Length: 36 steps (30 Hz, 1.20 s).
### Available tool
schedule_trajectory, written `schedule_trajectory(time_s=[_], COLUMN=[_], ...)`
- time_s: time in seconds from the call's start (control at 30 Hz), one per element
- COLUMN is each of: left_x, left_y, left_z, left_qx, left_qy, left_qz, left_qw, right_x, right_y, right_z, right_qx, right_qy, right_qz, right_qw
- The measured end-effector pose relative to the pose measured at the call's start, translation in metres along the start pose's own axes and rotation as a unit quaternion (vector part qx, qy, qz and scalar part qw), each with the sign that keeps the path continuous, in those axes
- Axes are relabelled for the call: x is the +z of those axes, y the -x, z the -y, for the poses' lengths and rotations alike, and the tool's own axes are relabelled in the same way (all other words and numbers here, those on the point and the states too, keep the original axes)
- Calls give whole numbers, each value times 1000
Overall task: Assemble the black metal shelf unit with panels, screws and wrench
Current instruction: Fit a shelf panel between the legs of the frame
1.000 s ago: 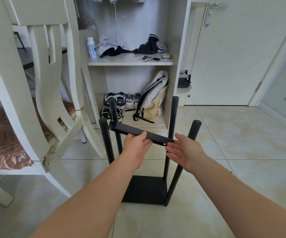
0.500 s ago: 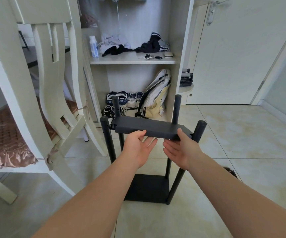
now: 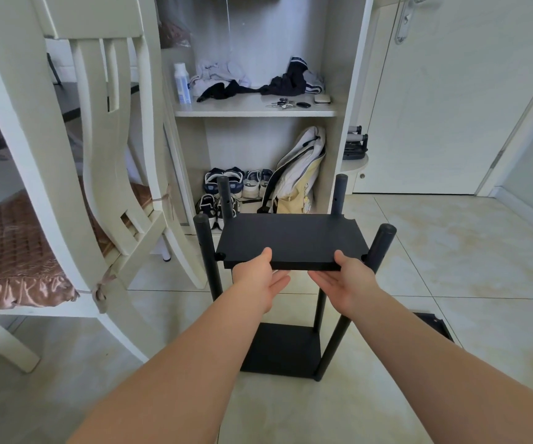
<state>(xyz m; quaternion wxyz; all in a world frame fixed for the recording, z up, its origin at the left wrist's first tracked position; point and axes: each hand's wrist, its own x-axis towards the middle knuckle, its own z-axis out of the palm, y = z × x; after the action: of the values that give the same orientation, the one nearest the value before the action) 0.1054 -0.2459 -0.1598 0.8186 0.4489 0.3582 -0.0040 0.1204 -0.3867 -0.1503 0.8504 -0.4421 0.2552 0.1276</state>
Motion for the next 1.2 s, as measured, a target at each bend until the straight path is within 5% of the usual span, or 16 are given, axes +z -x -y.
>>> schedule_trajectory(time_s=[0.73,1.2], left_x=[-11,-29], left_y=[-22,-37], left_z=[-3,15], left_qx=[2,-72], left_qy=[-18,-39], left_qz=[-91,-53], left_qw=[996,995], right_x=[6,-11], right_y=[-18,-42], right_z=[-25,-35], right_qx=[49,54], right_qy=[107,129], right_qz=[15,-2], right_qw=[993,990])
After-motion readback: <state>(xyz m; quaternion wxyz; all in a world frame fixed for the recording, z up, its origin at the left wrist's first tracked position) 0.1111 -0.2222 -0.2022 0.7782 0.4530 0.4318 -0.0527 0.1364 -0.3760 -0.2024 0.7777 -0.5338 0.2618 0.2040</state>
